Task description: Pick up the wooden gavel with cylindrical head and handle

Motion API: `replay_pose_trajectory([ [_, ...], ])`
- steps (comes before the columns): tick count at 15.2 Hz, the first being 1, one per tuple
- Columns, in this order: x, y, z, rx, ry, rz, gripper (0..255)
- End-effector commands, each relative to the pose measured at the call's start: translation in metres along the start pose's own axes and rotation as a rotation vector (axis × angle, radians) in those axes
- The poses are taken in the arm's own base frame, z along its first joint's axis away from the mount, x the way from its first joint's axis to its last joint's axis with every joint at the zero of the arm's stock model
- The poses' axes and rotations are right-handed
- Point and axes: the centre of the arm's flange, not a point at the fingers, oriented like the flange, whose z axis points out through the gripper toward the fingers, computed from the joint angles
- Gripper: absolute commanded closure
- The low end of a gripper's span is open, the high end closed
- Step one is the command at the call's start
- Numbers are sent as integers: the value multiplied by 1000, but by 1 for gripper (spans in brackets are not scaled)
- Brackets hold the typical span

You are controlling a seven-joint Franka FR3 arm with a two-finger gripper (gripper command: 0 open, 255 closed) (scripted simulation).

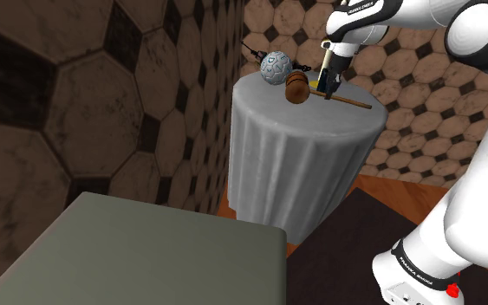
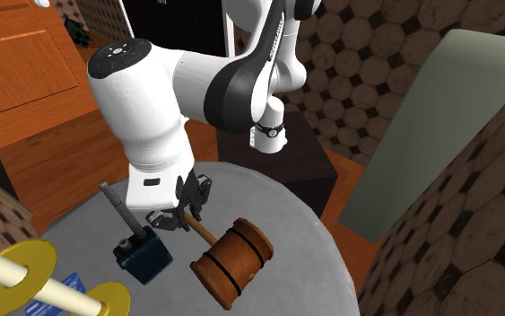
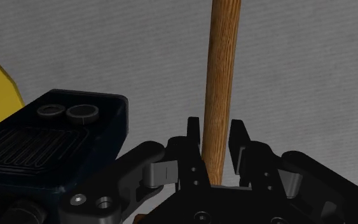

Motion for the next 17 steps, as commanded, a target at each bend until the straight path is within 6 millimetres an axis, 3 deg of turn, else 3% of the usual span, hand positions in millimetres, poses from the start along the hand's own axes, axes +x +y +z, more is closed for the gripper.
replay_pose_trajectory([
  [1, -2, 0, 6, 10, -8, 2, 255],
  [17, 4, 3, -76, 11, -7, 2, 255],
])
